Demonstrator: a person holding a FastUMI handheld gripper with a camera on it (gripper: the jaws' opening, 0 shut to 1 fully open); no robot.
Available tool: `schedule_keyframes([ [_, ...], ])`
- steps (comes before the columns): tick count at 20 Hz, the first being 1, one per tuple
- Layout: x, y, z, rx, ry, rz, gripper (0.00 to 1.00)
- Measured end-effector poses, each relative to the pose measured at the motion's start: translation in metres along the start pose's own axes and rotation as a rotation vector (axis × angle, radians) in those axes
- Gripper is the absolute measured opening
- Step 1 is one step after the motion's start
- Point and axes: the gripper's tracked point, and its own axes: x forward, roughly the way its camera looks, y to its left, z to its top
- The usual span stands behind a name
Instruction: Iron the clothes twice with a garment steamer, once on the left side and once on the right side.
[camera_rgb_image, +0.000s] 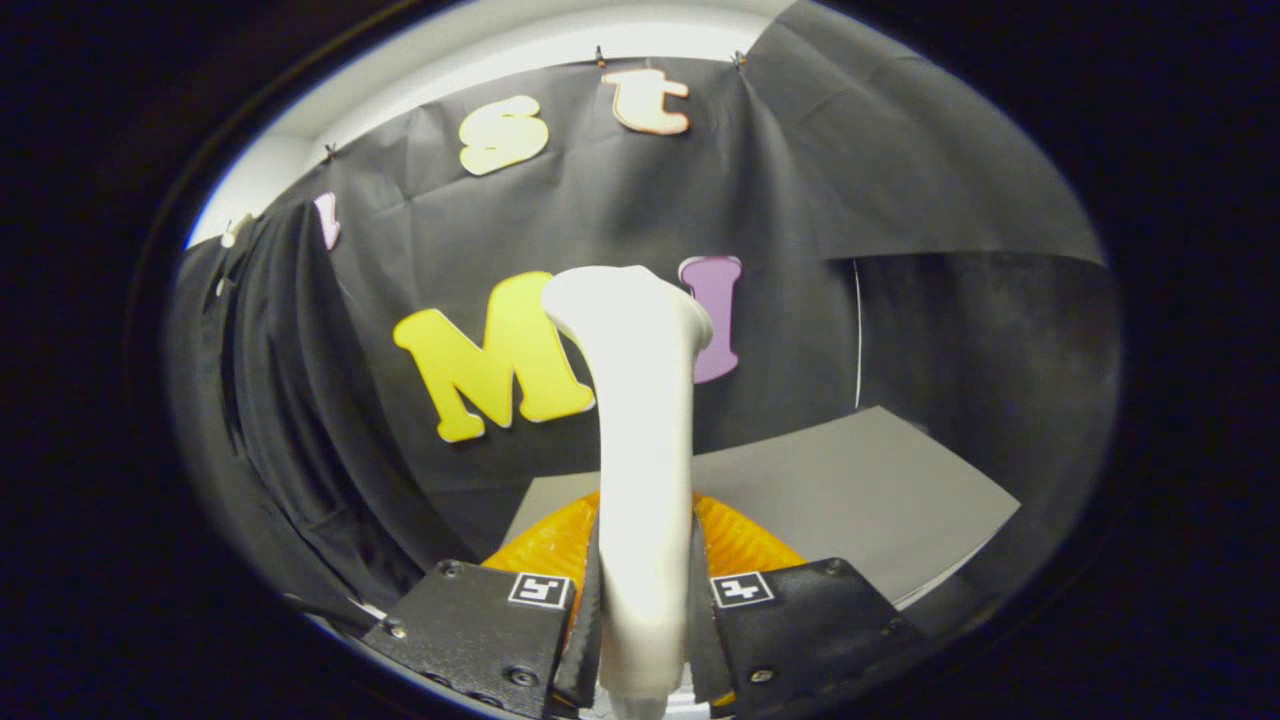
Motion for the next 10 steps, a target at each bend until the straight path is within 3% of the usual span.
schedule_keyframes([
  [10,-0.121,0.133,0.033,-0.068,-0.296,0.099,0.38],
])
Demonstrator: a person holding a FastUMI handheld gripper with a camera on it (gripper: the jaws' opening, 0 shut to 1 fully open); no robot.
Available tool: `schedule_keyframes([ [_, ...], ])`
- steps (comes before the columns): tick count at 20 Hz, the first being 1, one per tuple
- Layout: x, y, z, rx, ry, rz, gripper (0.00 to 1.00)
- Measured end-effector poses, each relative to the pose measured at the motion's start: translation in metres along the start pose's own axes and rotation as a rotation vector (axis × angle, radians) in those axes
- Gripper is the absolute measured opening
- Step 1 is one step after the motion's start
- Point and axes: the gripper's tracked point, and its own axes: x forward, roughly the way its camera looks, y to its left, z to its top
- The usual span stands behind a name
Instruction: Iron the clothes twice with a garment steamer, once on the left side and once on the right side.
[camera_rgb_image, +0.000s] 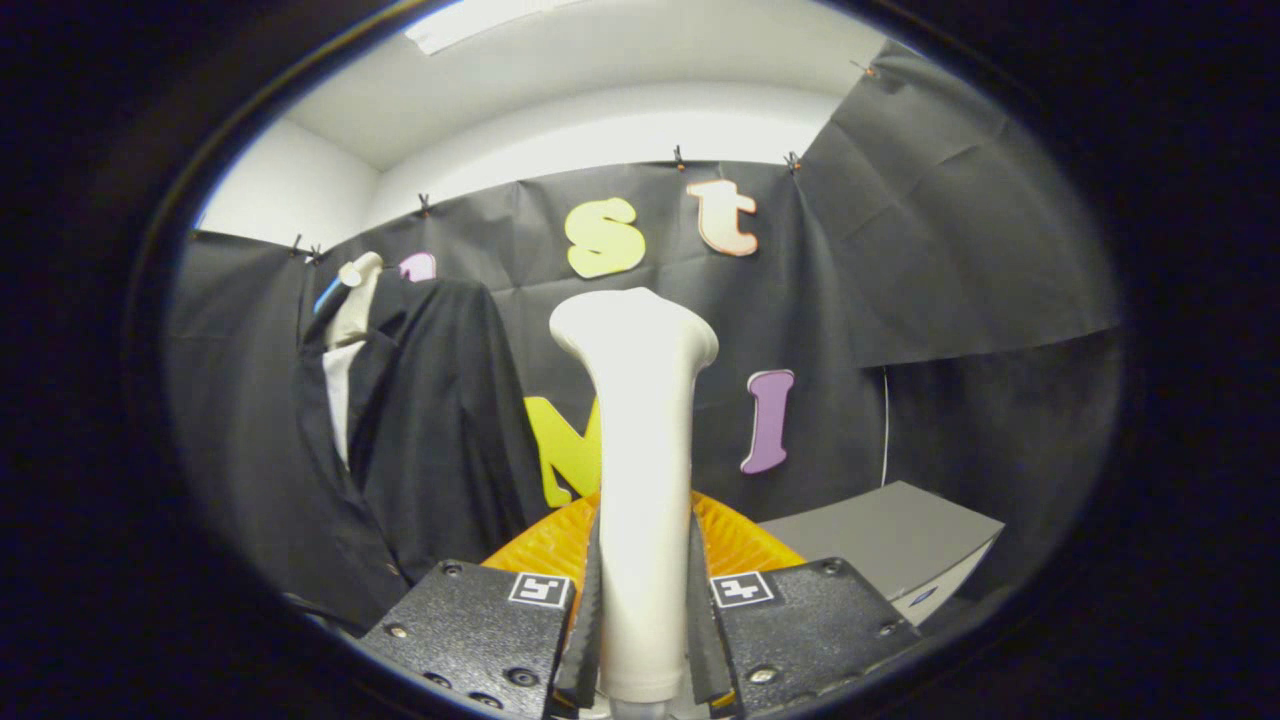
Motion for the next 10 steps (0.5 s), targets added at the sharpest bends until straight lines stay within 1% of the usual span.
schedule_keyframes([
  [4,-0.031,0.061,0.016,-0.011,-0.108,0.024,0.38],
  [7,-0.035,0.105,0.029,-0.019,-0.165,0.063,0.38],
  [10,-0.028,0.145,0.037,-0.029,-0.198,0.118,0.37],
])
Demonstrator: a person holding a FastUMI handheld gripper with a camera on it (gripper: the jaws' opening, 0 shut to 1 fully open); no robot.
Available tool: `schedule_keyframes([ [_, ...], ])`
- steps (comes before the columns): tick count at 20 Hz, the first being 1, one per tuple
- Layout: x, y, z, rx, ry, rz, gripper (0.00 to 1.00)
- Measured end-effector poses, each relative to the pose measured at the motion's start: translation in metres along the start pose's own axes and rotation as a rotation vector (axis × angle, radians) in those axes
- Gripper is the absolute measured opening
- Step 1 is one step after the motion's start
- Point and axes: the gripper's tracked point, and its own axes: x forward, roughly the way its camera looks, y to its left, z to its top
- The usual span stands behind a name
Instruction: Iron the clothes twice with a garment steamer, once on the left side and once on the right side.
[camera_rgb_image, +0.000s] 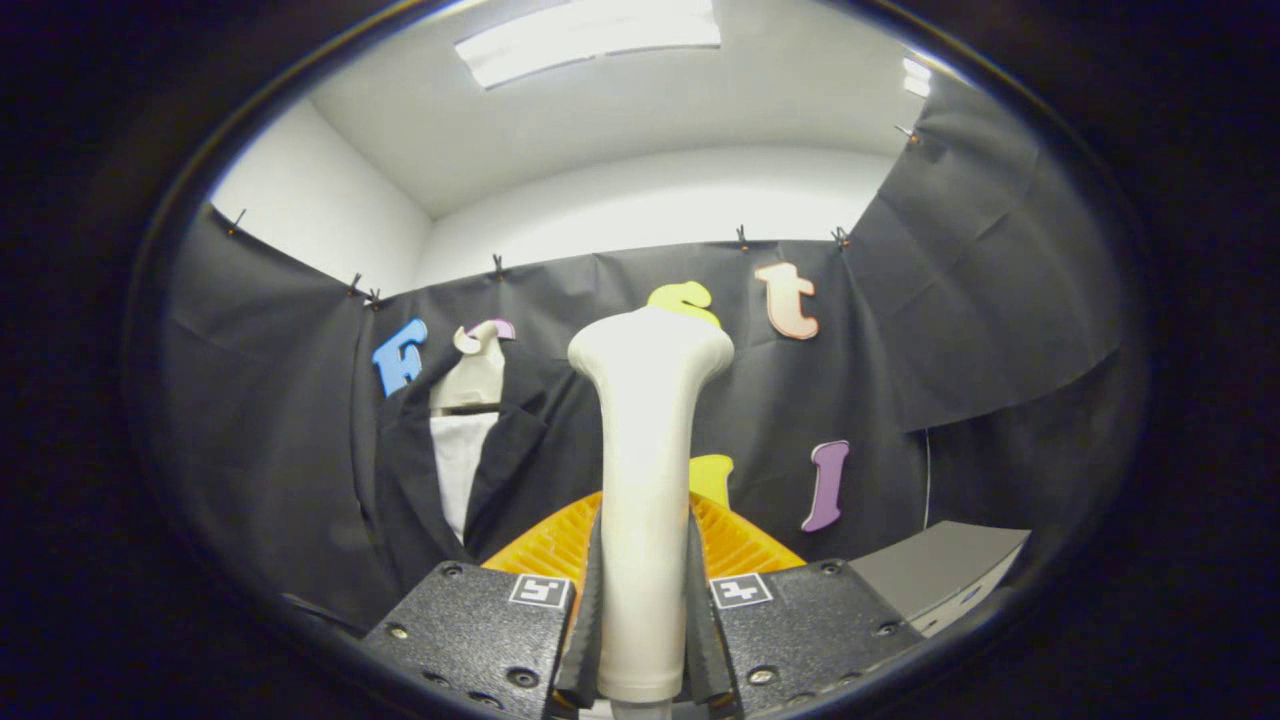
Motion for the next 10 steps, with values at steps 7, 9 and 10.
schedule_keyframes([
  [7,0.040,0.065,-0.007,-0.015,-0.006,0.114,0.37],
  [9,0.047,0.073,-0.015,-0.021,0.002,0.135,0.37],
  [10,0.049,0.075,-0.021,-0.020,0.014,0.141,0.38],
])
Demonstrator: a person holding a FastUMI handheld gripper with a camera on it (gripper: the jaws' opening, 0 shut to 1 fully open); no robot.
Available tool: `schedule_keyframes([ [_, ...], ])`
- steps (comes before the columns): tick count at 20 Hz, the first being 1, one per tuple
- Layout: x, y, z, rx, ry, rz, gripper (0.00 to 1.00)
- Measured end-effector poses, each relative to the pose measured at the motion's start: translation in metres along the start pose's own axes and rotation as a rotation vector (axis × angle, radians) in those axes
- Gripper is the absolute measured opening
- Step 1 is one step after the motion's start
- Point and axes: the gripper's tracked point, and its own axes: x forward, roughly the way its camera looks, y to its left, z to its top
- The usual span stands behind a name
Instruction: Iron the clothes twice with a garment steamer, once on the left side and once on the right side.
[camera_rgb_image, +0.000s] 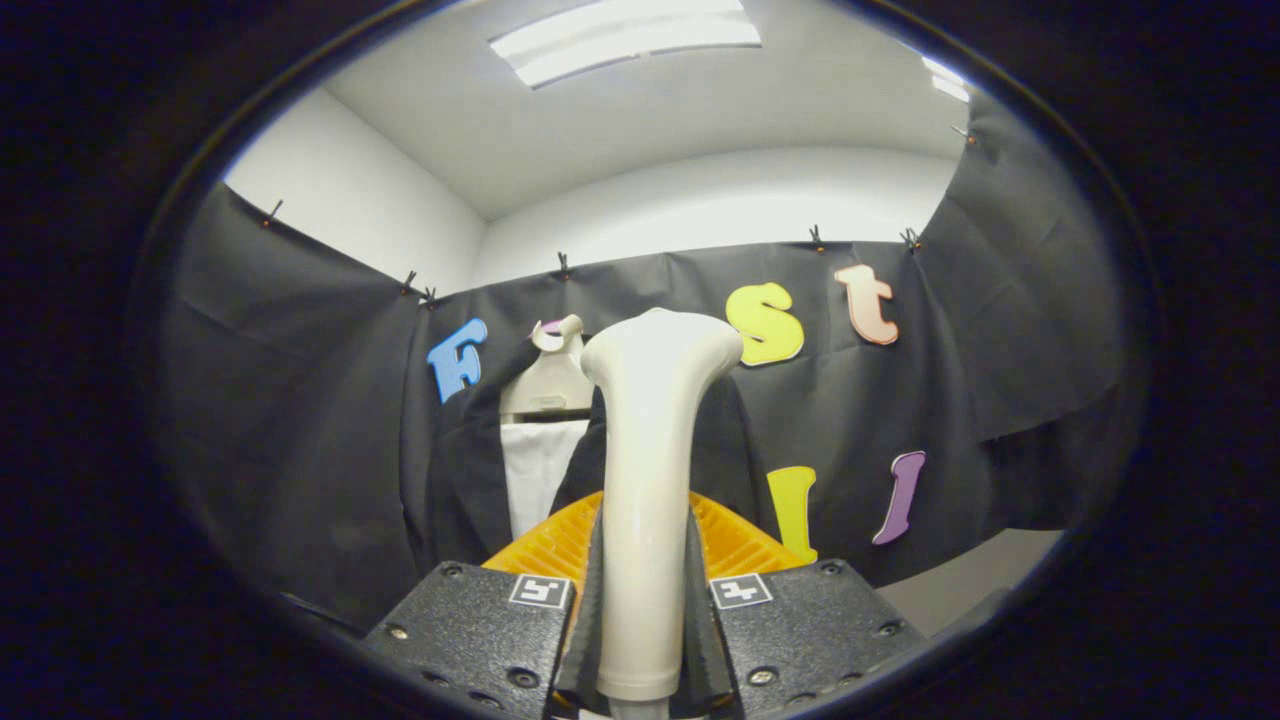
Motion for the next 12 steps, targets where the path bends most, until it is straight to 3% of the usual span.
schedule_keyframes([
  [12,-0.020,-0.004,-0.066,-0.011,0.139,0.007,0.38],
])
